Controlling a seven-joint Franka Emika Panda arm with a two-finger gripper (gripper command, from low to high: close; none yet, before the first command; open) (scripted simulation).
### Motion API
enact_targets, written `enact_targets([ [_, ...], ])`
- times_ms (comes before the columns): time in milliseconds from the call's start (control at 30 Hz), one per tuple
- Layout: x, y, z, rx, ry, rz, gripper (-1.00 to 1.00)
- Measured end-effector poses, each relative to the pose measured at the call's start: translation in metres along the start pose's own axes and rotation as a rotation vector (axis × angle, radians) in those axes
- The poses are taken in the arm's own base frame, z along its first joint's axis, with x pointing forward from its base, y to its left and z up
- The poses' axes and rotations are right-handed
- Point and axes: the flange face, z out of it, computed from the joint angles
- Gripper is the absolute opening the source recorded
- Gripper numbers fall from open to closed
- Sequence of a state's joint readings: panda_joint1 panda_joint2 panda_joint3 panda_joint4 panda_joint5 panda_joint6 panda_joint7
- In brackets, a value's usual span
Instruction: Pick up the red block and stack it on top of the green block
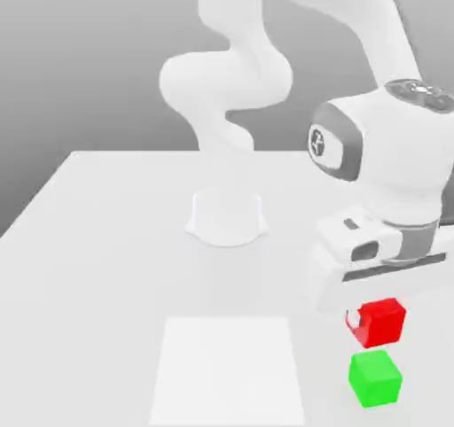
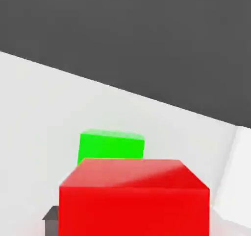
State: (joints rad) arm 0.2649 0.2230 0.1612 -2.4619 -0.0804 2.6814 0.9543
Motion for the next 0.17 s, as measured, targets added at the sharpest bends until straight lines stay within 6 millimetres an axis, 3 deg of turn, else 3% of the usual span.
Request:
enact_targets([
  [33,-0.0006,-0.0006,0.0130,0.000,0.000,-0.002,-1.00],
  [67,-0.0012,-0.0007,0.0224,0.000,0.000,-0.003,1.00],
  [167,-0.0012,-0.0007,0.0224,0.000,0.000,-0.003,1.00],
])
